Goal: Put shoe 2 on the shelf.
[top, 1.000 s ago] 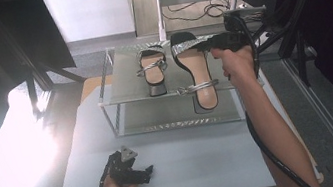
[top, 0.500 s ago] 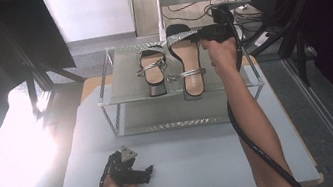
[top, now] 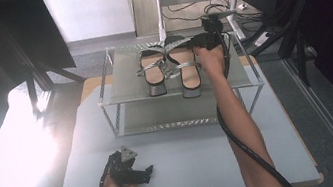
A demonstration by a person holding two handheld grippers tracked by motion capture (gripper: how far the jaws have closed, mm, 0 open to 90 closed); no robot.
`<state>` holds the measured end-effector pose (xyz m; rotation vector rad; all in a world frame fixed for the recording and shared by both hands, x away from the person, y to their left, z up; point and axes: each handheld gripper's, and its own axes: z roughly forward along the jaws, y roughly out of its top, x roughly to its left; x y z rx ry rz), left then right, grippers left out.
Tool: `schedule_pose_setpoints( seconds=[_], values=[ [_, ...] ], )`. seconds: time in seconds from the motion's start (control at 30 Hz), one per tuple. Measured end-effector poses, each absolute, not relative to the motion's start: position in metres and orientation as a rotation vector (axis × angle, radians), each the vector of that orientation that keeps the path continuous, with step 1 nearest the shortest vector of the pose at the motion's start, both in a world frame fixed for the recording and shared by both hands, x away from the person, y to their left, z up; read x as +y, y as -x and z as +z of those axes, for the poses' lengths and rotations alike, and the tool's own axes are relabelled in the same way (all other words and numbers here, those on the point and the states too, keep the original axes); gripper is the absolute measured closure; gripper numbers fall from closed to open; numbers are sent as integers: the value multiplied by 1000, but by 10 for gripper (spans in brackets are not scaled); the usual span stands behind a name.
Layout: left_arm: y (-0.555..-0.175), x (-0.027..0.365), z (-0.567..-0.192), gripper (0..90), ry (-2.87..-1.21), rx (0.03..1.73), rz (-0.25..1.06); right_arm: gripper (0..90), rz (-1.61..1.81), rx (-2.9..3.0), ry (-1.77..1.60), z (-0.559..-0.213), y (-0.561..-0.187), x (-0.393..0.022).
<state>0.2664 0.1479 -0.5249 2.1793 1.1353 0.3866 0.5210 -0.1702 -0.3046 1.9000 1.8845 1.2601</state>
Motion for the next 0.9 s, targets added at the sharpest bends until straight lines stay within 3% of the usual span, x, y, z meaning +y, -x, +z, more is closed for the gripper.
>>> schedule_pose_setpoints(
  seconds=[0.53,0.9],
  values=[
    [-267,148,-525,0,-2175,1136,388,699,1230,1836,-1934,-321,-541,-165],
    [-267,148,-525,0,-2176,1136,388,635,1250,1775,-2013,-334,-544,-166]
  ],
)
